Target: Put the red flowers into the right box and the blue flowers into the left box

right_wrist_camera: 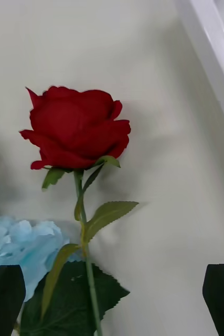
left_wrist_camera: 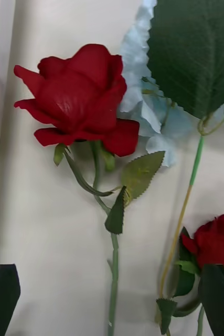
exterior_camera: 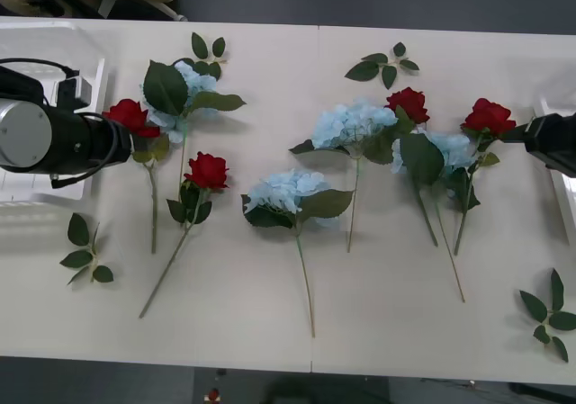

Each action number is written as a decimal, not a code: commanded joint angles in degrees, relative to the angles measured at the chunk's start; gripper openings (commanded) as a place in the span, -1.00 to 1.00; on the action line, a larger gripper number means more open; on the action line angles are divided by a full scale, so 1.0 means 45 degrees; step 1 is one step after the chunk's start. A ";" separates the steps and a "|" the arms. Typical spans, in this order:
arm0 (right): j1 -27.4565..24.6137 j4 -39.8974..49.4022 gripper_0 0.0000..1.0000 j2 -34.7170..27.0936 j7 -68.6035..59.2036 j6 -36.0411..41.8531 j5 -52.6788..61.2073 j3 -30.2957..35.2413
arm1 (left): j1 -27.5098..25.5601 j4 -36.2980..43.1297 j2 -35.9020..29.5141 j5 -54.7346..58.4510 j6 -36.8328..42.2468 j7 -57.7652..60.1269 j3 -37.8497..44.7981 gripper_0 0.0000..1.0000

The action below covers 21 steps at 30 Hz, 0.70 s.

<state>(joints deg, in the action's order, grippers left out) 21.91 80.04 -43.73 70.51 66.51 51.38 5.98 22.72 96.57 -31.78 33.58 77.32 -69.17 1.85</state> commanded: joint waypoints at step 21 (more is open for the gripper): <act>0.2769 -0.3022 1.00 0.1262 -0.0337 -0.1283 -0.1105 -0.2637 | 0.1728 -0.3784 -0.0144 -0.1290 -0.1929 0.0351 -0.2481 1.00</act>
<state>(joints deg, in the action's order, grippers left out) 31.86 67.31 -37.69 70.50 61.87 46.96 -3.86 29.35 79.50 -31.83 28.26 69.68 -69.17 -9.90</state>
